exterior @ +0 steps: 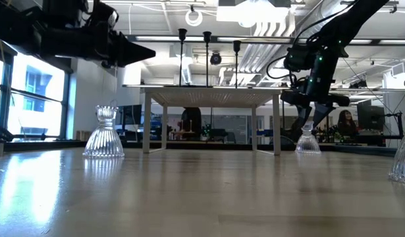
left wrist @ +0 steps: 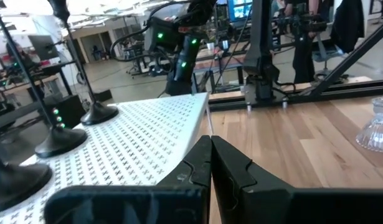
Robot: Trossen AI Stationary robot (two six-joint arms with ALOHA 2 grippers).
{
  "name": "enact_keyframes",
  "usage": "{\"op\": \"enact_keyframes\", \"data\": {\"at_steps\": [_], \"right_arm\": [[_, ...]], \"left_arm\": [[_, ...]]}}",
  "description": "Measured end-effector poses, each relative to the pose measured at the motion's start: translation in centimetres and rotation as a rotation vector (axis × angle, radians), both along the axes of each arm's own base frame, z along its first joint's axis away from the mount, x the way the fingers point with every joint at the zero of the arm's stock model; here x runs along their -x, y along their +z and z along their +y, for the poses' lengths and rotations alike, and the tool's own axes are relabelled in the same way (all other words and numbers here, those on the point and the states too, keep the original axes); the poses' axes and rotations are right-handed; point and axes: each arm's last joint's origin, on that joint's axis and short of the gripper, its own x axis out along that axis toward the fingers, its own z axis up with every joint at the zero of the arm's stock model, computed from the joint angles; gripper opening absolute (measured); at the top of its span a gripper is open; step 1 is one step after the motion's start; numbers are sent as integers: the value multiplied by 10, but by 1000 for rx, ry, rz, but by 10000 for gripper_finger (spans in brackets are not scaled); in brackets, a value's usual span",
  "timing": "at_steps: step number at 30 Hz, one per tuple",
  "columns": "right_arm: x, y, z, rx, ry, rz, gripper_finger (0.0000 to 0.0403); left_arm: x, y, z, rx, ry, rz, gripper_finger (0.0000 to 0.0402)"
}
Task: Pick & Place candle stick holders
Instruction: Put the top transparent glass candle holder aligned with the black candle holder on the shelf
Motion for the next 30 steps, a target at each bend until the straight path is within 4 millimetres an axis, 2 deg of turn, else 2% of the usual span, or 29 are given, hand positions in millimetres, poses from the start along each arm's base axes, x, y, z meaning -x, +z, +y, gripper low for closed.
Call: {"op": "enact_keyframes", "data": {"at_steps": [3,8,16,21,30], "right_arm": [[0,0,0,-1,1,-1,167],[0,3,2,4,8,-16,174],[9,31,15,28,31,-90,178],[12,74,32,35,53,-93,178],[-1,174,71,116,184,-205,178]], "left_arm": [[0,-1,1,17,18,5,1],[0,-3,1,33,20,24,1],[0,-4,0,53,7,26,1],[0,-4,0,53,6,26,1],[0,-4,0,54,5,26,1]]}}
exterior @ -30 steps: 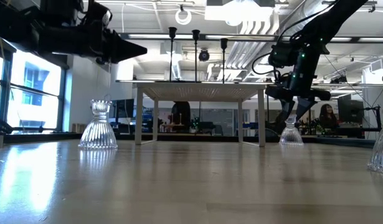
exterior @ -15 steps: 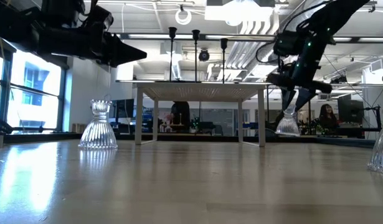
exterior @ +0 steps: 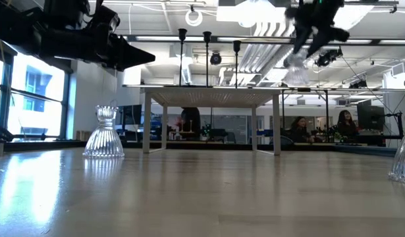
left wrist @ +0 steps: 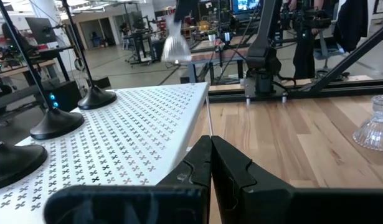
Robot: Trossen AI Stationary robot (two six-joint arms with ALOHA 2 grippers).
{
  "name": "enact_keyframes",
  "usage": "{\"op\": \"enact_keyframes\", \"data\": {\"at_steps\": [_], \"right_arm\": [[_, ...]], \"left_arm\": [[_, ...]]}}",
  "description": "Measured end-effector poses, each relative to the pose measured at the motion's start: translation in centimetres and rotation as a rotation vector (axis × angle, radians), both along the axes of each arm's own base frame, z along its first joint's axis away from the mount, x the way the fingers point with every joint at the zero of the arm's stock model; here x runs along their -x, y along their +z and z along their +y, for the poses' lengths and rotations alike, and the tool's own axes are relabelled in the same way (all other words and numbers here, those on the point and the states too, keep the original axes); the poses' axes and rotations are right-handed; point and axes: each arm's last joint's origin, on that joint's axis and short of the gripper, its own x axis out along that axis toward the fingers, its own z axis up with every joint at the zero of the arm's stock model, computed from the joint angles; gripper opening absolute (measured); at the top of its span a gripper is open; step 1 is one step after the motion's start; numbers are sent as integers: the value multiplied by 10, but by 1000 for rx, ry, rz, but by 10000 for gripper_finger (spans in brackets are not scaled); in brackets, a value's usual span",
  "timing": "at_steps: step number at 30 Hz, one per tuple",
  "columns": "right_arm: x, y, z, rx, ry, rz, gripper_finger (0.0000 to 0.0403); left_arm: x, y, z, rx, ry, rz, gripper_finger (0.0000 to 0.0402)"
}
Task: Pick & Place candle stick holders
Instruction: Put the top transparent glass candle holder aligned with the black candle holder on the shelf
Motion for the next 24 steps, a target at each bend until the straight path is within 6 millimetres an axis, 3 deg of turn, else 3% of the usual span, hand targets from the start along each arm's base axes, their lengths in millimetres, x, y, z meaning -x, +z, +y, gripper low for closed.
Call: {"op": "enact_keyframes", "data": {"at_steps": [4,8,17,24], "right_arm": [[-11,36,18,74,111,-103,178],[-33,52,25,138,156,-121,178],[-116,36,9,81,382,30,178],[-147,22,-12,44,413,206,178]], "left_arm": [[0,0,0,0,0,0,1],[0,0,0,0,0,0,1],[0,0,0,1,1,0,1],[0,0,0,2,1,-1,1]]}}
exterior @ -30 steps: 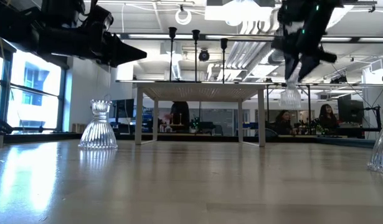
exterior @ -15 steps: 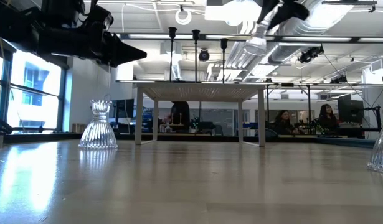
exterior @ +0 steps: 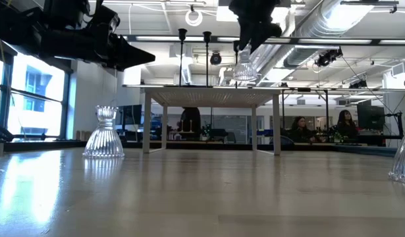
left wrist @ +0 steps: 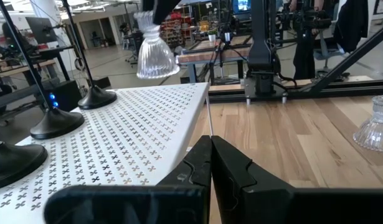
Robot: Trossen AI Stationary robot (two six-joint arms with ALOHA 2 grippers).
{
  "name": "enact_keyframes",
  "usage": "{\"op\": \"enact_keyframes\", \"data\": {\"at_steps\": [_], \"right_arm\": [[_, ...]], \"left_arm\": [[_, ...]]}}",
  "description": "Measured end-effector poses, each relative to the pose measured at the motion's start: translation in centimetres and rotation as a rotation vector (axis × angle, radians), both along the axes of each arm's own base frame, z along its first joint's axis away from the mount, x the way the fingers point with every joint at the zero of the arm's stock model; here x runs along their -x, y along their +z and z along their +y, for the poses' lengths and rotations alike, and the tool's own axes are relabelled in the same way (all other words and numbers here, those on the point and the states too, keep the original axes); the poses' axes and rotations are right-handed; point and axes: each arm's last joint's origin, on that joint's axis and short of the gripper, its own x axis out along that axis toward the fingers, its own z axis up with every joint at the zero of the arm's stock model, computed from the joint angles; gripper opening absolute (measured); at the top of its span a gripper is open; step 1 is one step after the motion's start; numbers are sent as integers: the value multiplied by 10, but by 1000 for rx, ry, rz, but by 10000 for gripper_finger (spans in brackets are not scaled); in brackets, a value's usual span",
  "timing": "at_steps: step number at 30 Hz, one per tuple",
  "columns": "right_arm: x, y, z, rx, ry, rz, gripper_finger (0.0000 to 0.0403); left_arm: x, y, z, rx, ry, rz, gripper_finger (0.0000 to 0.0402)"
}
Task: Pick & Place candle stick holders
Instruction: Put the top transparent glass candle holder aligned with the black candle holder on the shelf
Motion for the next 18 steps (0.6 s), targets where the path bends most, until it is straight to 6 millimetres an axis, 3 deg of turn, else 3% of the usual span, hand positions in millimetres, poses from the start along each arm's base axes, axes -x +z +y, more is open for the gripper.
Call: {"op": "enact_keyframes", "data": {"at_steps": [10,18], "right_arm": [[-3,-21,-24,-41,-43,35,178],[-5,-38,-32,-71,-53,26,178]], "left_arm": [[0,0,0,1,0,-1,1],[0,0,0,1,0,-1,1]]}}
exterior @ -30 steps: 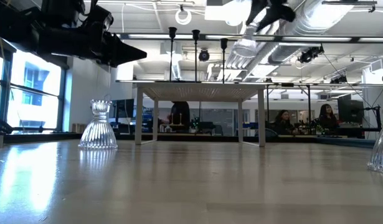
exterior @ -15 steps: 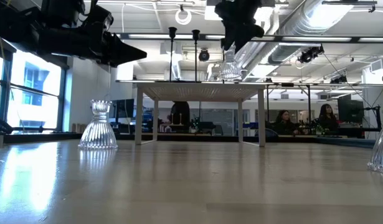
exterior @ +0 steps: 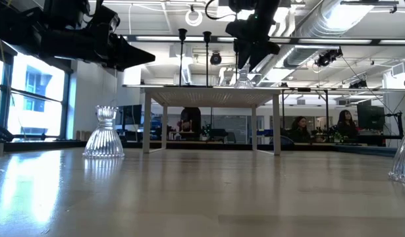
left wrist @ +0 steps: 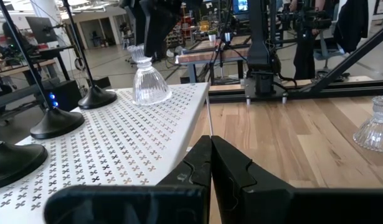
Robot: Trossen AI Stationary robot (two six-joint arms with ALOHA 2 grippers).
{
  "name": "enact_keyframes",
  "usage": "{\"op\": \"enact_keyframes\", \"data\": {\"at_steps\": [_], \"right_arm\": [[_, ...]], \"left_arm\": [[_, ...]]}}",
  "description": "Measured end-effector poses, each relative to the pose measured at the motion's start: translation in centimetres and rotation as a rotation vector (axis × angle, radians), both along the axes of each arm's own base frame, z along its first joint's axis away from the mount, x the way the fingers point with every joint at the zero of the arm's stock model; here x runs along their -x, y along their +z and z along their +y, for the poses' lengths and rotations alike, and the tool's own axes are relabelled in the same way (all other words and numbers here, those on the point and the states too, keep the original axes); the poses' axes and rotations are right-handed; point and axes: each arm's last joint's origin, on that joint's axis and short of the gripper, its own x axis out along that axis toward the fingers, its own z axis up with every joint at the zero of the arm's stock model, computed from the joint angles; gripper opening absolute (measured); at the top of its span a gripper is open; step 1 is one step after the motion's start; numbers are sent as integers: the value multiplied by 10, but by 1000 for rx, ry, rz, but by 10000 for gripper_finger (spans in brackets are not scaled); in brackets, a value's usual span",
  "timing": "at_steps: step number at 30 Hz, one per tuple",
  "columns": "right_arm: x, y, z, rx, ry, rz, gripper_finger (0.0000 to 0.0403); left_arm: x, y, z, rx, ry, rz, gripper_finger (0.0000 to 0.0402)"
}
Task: Pick & Place candle stick holders
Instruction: Put the top transparent glass candle holder aligned with the black candle holder on the shelf
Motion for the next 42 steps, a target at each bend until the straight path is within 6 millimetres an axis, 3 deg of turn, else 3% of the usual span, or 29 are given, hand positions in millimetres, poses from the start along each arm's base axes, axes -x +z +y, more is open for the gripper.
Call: {"op": "enact_keyframes", "data": {"at_steps": [11,22,26,32,35,38,42], "right_arm": [[-2,-1,1,25,19,8,180],[-2,8,2,97,50,25,257],[4,24,6,89,77,29,263],[26,65,35,288,106,39,212],[38,74,52,354,131,-16,171],[44,64,70,405,174,-106,129],[49,27,93,451,259,-261,79]], "left_arm": [[0,0,0,-1,0,0,1],[0,0,0,-4,3,2,1],[0,-1,0,-2,3,10,1],[0,-1,0,2,2,5,1],[0,0,0,12,2,-3,1],[0,0,0,19,1,-4,1],[0,0,0,20,-2,-4,1]]}}
